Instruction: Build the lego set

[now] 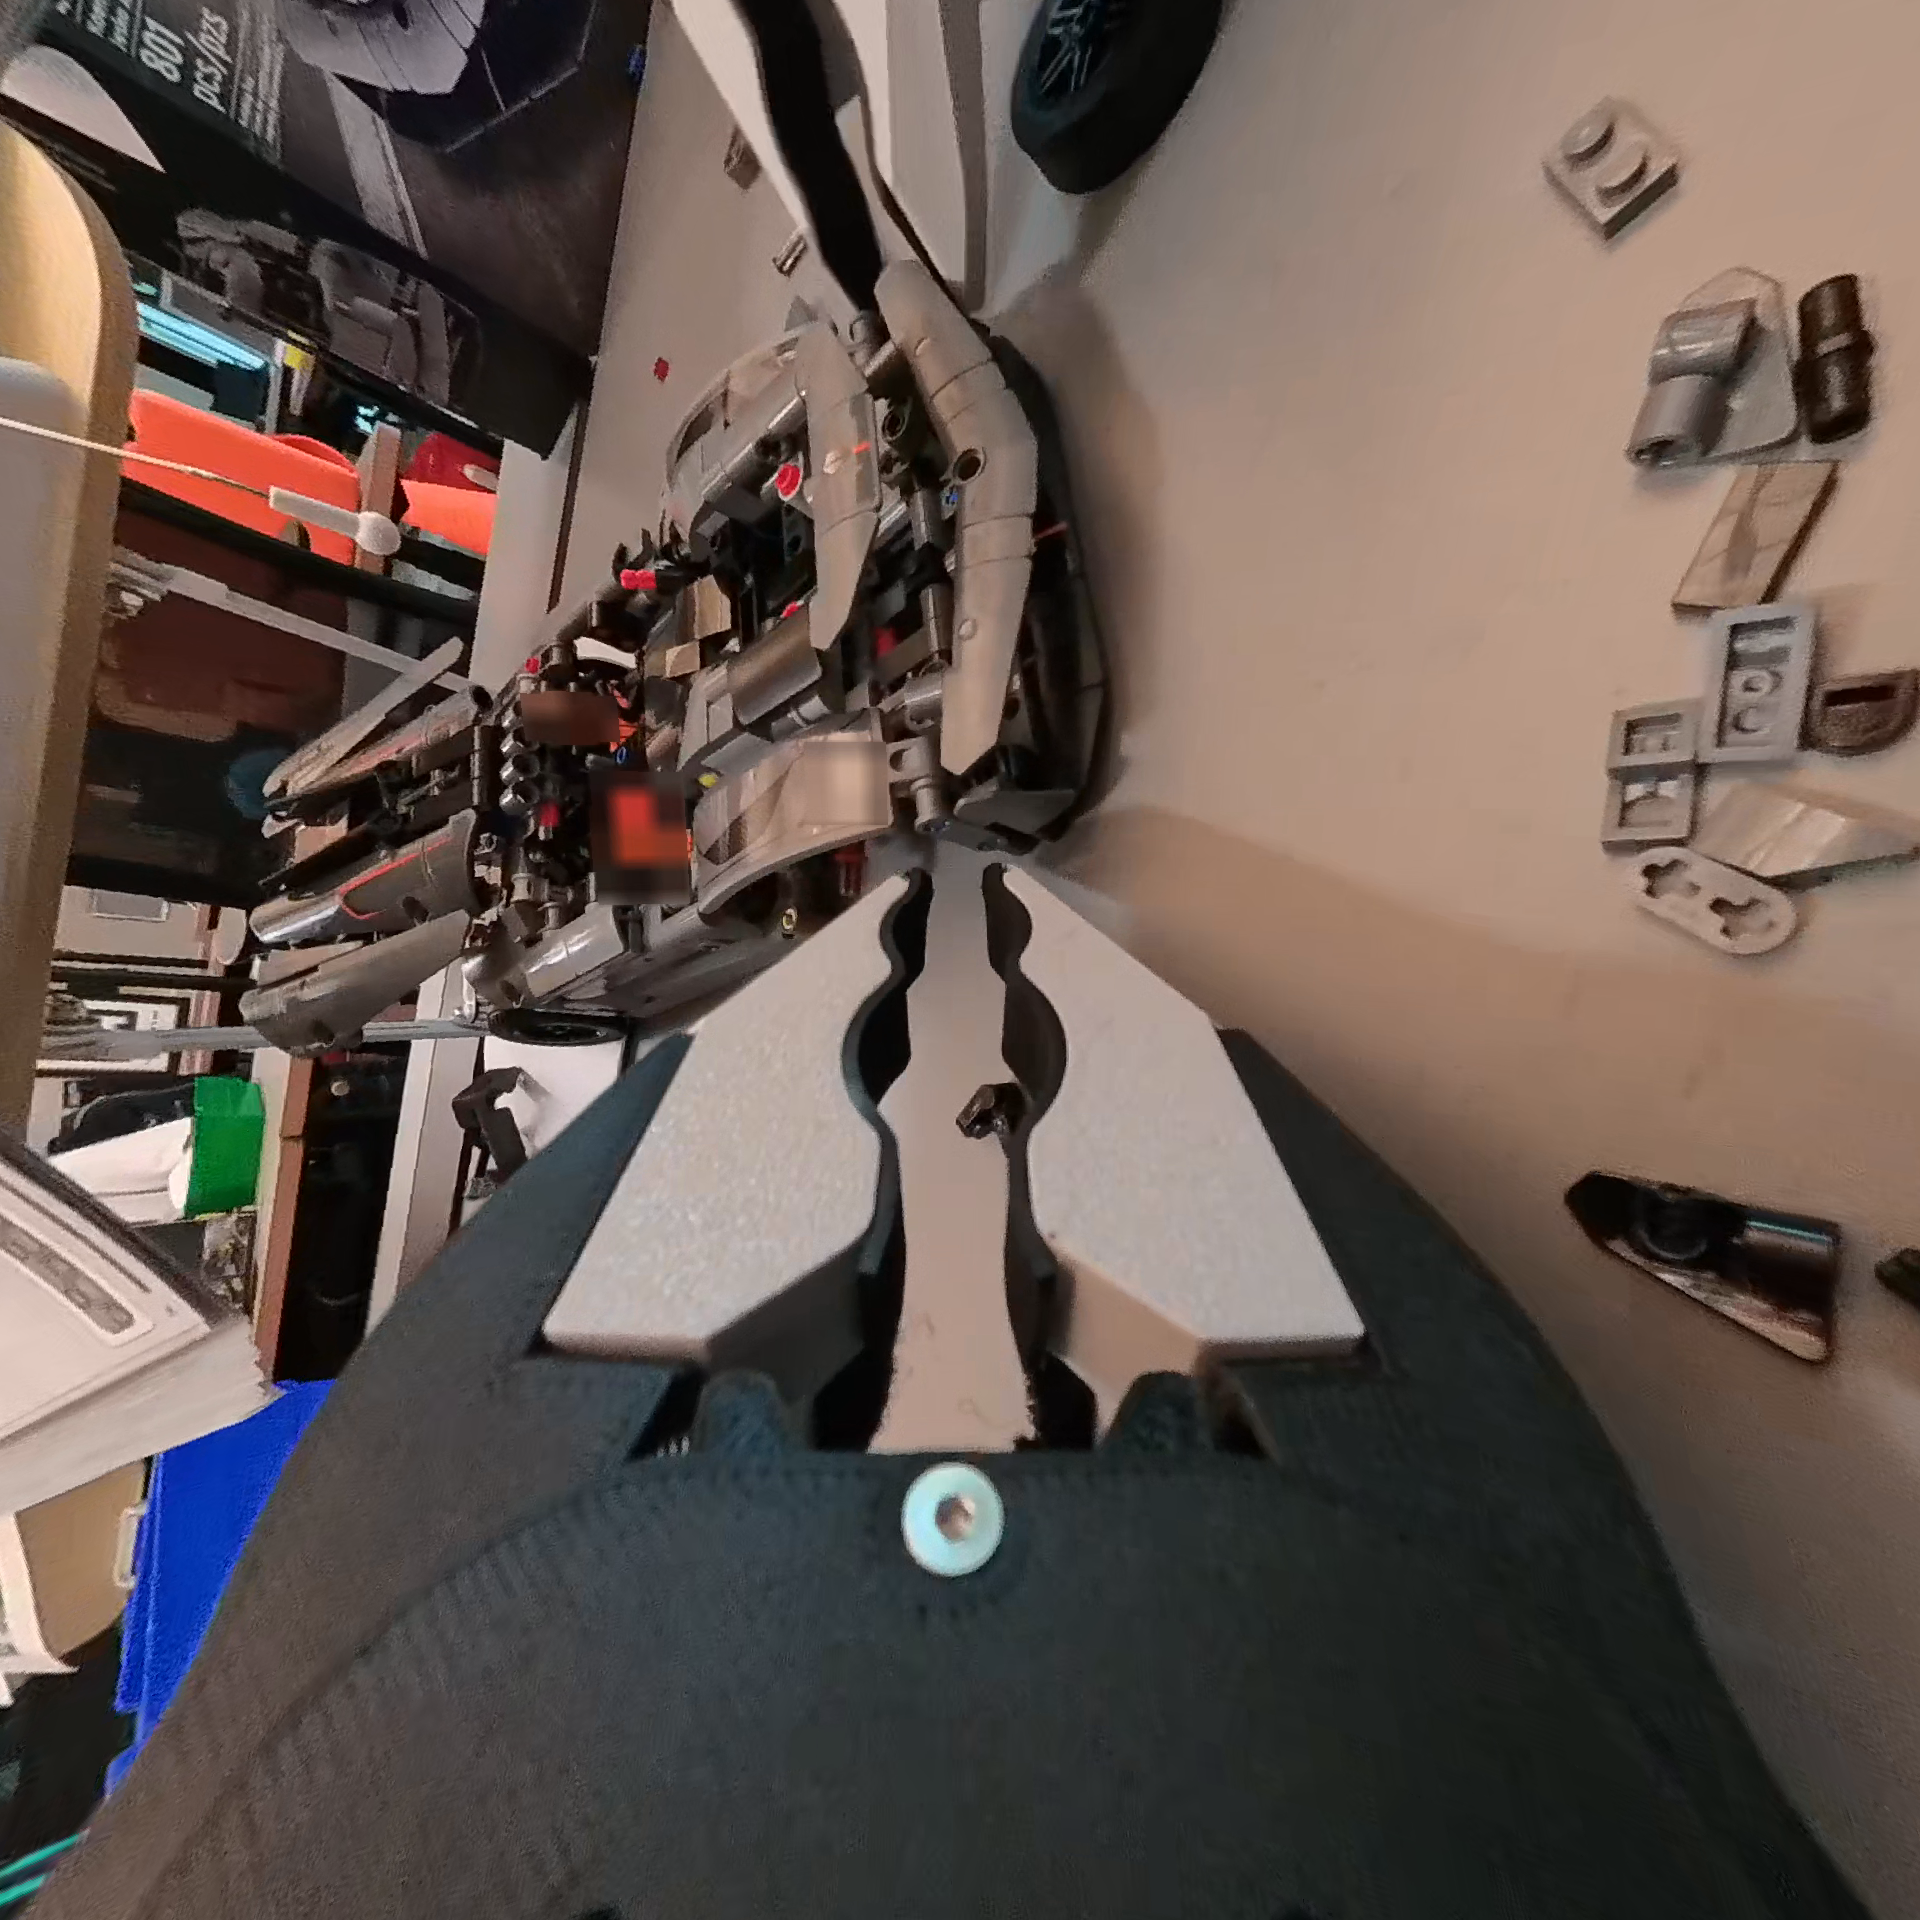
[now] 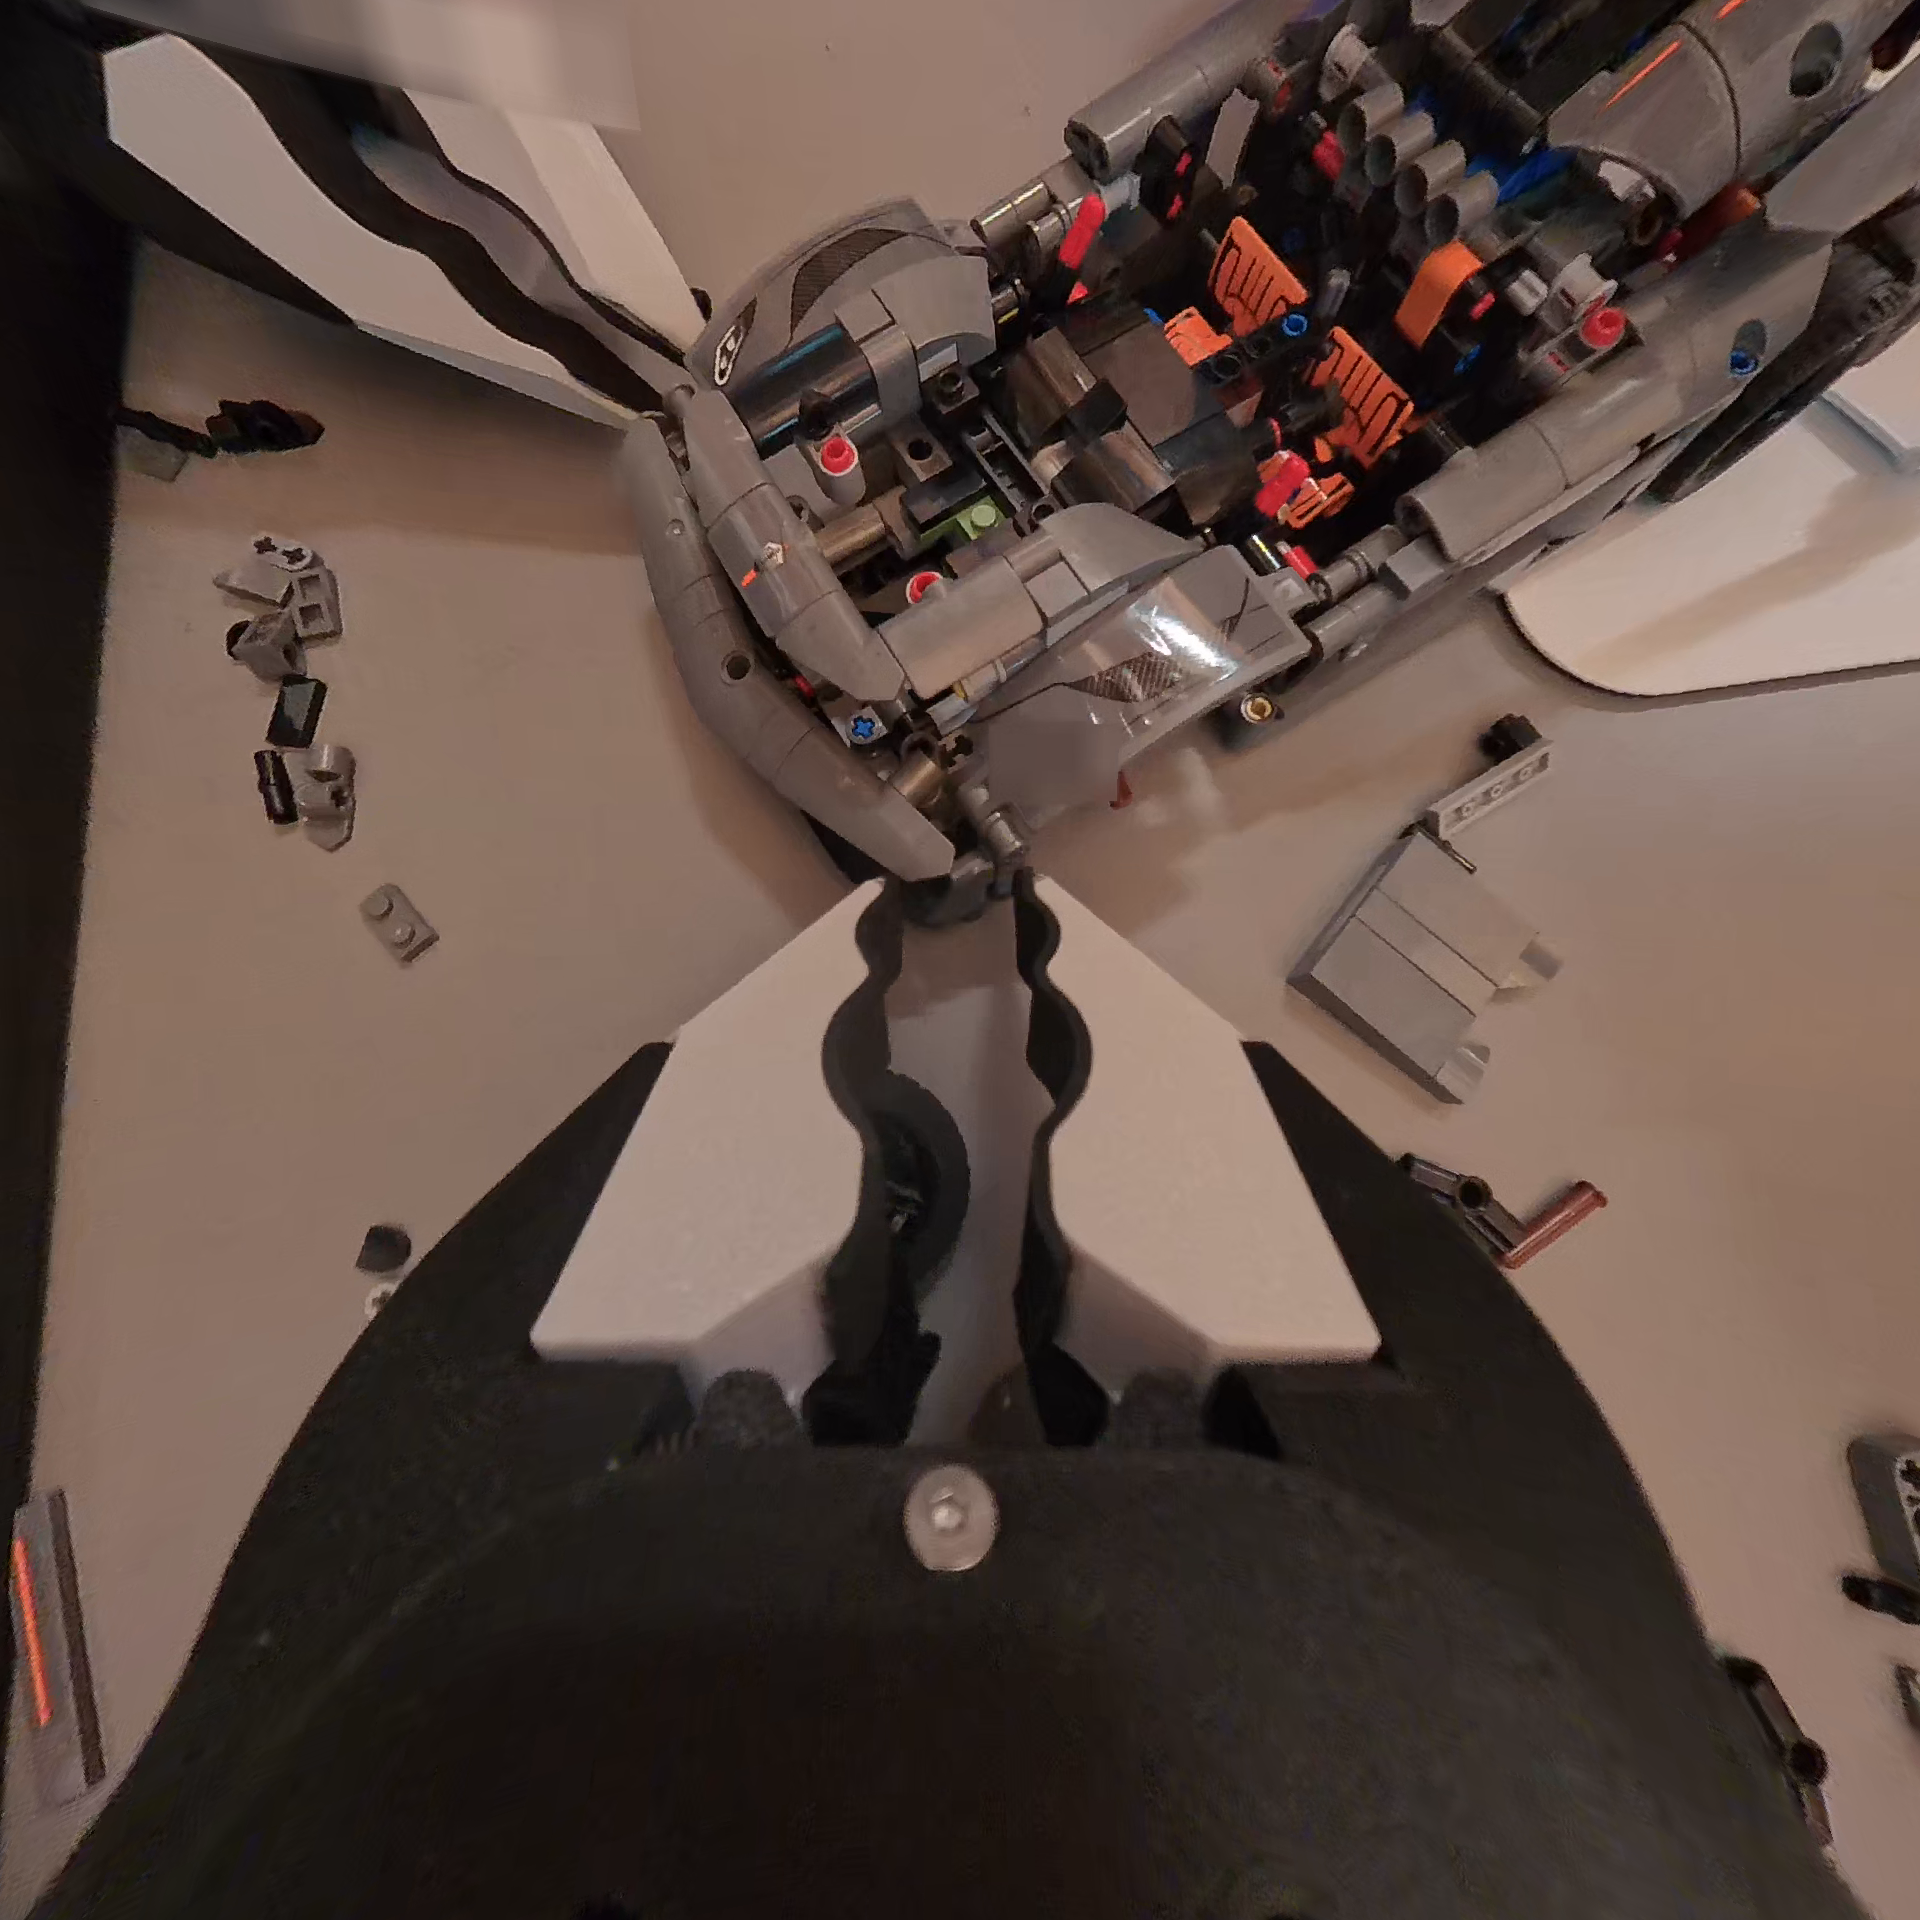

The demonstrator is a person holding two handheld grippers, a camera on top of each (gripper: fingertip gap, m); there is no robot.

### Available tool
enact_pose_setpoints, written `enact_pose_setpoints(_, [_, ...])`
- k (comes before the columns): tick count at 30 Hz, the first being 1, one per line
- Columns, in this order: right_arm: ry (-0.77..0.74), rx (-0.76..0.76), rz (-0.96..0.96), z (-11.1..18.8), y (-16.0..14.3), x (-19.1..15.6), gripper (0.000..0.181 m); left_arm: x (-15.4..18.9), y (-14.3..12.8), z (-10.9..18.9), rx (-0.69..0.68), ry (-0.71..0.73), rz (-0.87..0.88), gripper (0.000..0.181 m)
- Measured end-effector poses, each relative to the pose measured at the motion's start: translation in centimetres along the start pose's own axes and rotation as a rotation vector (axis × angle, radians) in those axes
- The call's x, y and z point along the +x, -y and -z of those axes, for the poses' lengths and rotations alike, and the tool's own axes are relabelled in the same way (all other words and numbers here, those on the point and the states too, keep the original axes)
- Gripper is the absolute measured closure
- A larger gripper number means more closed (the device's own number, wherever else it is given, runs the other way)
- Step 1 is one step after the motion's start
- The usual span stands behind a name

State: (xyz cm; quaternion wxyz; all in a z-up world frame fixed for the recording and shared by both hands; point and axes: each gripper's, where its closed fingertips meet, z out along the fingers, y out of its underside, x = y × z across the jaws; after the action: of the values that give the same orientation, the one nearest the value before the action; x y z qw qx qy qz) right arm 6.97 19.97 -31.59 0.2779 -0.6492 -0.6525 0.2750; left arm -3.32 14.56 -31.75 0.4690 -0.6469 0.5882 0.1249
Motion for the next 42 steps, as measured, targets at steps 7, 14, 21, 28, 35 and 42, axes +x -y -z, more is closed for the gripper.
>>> enact_pose_setpoints(7, [-0.001, 0.01, 0.02, 0.4, 0.3, -0.3, 0.163, 0.0, -0.3, -0.5, -0.01, -0.02, 0.04, 0.172])
enact_pose_setpoints(14, [-0.021, -0.013, 0.059, 0.2, 0.3, -0.7, 0.166, 0.6, -0.2, -0.8, -0.017, -0.038, 0.027, 0.175])
enact_pose_setpoints(21, [-0.038, -0.012, 0.071, 0.1, 0.4, -0.7, 0.17, 0.6, -0.2, -0.9, -0.023, -0.042, 0.037, 0.175])
enact_pose_setpoints(28, [-0.042, -0.017, 0.072, 0.1, 0.4, -0.7, 0.171, 0.6, -0.2, -0.9, -0.036, -0.039, 0.042, 0.176])
enact_pose_setpoints(35, [-0.092, -0.063, 0.108, 0.3, 0.2, -0.5, 0.17, 0.6, -0.1, -1.0, -0.03, -0.027, 0.015, 0.176])
enact_pose_setpoints(42, [-0.118, -0.065, 0.165, 0.7, 0.6, -0.9, 0.17, 0.6, -0.1, -1.0, -0.031, -0.016, -0.008, 0.181])
